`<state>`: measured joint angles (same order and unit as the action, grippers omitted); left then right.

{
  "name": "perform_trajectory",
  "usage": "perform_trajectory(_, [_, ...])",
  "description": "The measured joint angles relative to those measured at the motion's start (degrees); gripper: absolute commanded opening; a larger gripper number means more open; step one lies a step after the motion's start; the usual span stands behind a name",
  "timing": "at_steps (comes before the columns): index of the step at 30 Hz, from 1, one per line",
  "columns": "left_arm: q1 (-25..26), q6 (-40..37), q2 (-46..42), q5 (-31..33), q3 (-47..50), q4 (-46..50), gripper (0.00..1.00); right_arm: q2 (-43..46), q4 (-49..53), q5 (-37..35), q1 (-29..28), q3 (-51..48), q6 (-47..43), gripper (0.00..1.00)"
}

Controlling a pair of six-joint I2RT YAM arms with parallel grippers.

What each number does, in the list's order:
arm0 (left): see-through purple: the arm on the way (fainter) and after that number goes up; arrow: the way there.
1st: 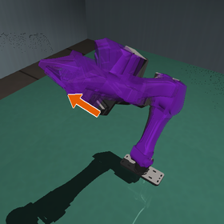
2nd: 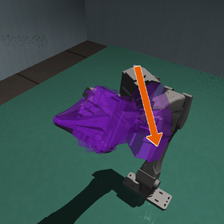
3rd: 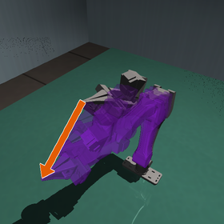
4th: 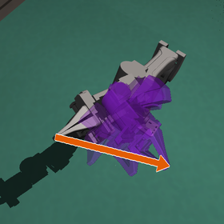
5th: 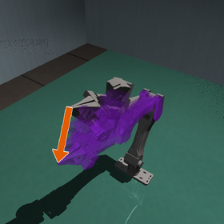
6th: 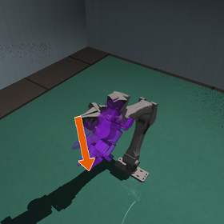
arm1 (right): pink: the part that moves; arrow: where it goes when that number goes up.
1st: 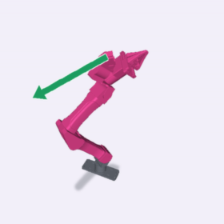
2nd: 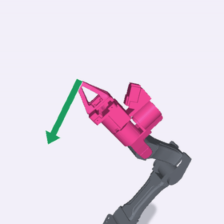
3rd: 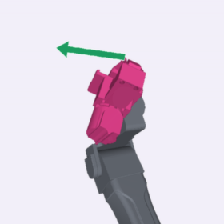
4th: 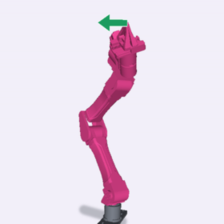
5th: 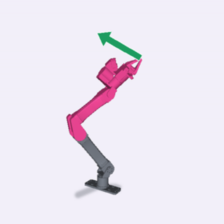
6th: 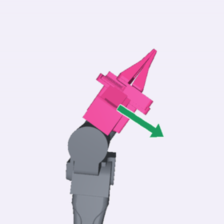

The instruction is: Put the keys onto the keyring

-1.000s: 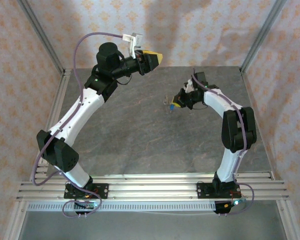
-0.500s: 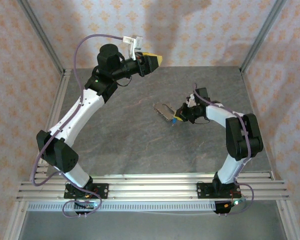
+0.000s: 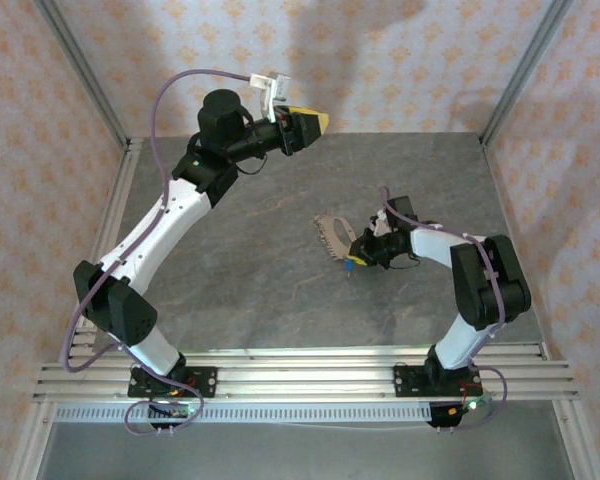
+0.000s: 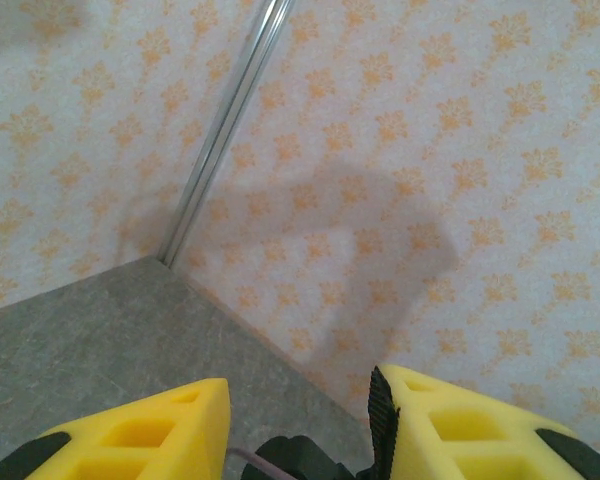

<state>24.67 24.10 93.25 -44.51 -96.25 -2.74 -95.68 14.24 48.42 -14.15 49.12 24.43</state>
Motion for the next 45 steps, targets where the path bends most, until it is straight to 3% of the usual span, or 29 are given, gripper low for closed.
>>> perform_trajectory(2, [0.1,-0.1,0.0,0.0,0.0,0.0,0.44,3.0,1.7,-0.3,-0.5,-1.4,-0.9,0.55])
perform_trajectory(3, [0.3,-0.2,0.0,0.0,0.0,0.0,0.44,4.8,2.7,-0.4,-0.5,-1.8,-1.2,0.59])
perform_trajectory(8, [0.5,-0.2,-0.3,0.0,1.3,0.4,0.46,14.1,6.5,-0.7,1.5,-0.5,-2.0,0.67])
perform_trajectory(17, [0.9,-2.5,-5.2,4.4,6.4,1.8,0.57,19.5,12.3,-5.6,6.7,10.3,-3.0,0.86])
perform_trajectory(22, [0.5,-4.9,-11.8,15.7,13.4,2.1,0.63,22.5,12.7,-16.5,8.0,13.9,-3.4,0.92])
perform_trajectory(24, [-0.5,-6.2,-15.3,21.6,18.8,0.9,0.71,23.8,12.0,-22.3,8.7,13.6,-3.1,0.97])
perform_trajectory(27, [-3.0,-9.2,-21.5,31.6,30.3,-3.6,0.95,27.0,7.0,-32.1,9.8,9.2,-2.0,1.0])
perform_trajectory(32, [-8.6,-14.8,-30.4,45.5,46.8,-6.8,0.98,31.5,-3.1,-50.0,10.6,-2.8,-1.8,1.0])
perform_trajectory(37, [-16.9,-16.8,-36.7,53.0,61.4,-12.3,0.99,29.9,-9.6,-61.3,11.3,-7.9,-4.6,1.0])
perform_trajectory(40, [-21.2,-16.7,-35.3,55.8,68.5,-15.2,0.99,28.7,-14.8,-66.0,11.4,-11.1,-7.2,1.0])
perform_trajectory(45, [-22.6,-18.3,-28.7,56.1,74.9,-19.8,0.99,23.6,-23.8,-69.9,11.4,-16.1,-11.3,1.0])
